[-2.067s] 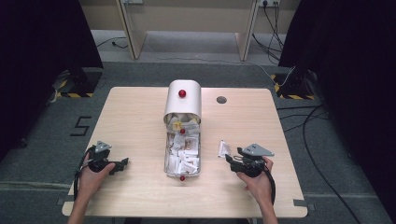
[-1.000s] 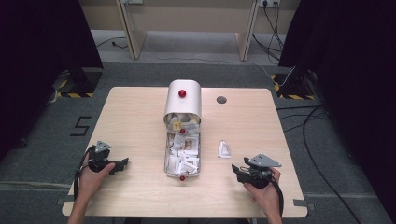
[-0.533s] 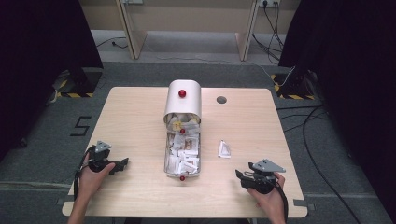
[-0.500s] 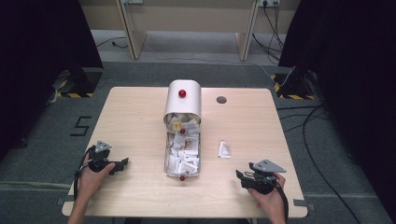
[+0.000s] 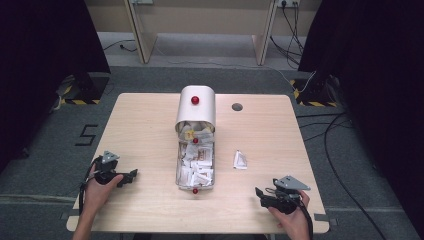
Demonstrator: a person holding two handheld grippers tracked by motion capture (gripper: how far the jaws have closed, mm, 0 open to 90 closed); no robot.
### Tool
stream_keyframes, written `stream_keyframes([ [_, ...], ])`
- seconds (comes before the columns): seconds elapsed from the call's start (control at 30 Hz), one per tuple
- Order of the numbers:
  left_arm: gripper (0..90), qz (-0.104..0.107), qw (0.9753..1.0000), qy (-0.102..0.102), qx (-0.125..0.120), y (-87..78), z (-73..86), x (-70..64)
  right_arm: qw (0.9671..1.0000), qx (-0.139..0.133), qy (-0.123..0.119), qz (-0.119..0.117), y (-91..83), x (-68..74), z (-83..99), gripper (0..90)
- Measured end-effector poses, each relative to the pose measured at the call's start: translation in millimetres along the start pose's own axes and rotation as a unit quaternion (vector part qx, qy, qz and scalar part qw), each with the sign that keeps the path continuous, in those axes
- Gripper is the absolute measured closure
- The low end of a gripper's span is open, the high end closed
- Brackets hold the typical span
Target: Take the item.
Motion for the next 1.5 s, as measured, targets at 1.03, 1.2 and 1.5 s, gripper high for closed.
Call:
stream_keyframes([
  [1.03, 0.0, 0.0, 1.0, 0.0, 0.0, 0.0, 0.0, 0.0, 0.999, 0.035, -0.023, 0.015, -12.3, 2.4, 33.2, 20.8],
  [1.2, 0.0, 0.0, 1.0, 0.0, 0.0, 0.0, 0.0, -0.1, 0.9993, 0.025, -0.021, 0.017, -14.2, 3.8, 36.6, 20.8],
  [1.5, 0.0, 0.0, 1.0, 0.0, -0.001, 0.0, 0.1, -0.1, 0.9995, 0.003, -0.026, 0.017, -17.1, 5.2, 42.6, 20.8],
])
Point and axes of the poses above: each handheld gripper's, and its own axes: y roughly forward along the jaws, z roughly out of its underside, x roughly to its left, the point moved 3 cm from there along y, roughly forward along the jaws, and after that the axes turned 12 degrees about -y, right-handed, at the moved point
